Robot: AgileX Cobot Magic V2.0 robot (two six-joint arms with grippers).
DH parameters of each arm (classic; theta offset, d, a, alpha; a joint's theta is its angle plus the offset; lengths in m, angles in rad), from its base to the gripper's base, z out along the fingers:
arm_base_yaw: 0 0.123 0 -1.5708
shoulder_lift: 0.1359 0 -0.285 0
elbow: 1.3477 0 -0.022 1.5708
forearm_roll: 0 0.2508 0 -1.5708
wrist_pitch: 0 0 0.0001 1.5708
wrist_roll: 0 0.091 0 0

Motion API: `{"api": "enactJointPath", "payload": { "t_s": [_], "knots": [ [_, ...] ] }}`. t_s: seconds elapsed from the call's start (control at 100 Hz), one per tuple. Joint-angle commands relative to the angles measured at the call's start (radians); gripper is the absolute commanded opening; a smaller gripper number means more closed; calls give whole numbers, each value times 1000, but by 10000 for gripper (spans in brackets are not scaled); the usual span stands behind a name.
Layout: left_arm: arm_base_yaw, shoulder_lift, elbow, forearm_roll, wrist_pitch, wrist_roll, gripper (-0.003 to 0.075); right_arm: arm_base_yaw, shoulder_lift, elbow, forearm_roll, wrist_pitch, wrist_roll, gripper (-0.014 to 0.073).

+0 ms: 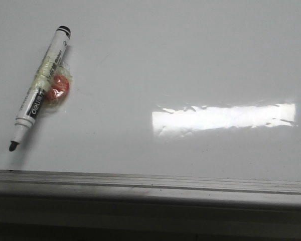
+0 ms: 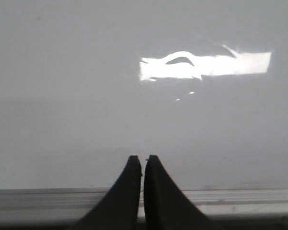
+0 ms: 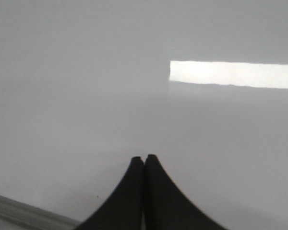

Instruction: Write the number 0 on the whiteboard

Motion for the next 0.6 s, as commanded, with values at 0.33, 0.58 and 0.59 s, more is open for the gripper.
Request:
{"api": "enactJointPath", "payload": {
  "t_s": [0.33,0.58,0.59],
  "knots": [
    [2,-29,24,-860,-196,-11,-20,-5,-16,-4,493,-511,22,-71],
    [-9,7,-167,-844,-128,394,33,-5,-16,-181,454,-186,18,-50],
    [-9,10,-182,-844,-124,403,48,-5,-16,-191,451,-177,17,-42]
  ]
}}
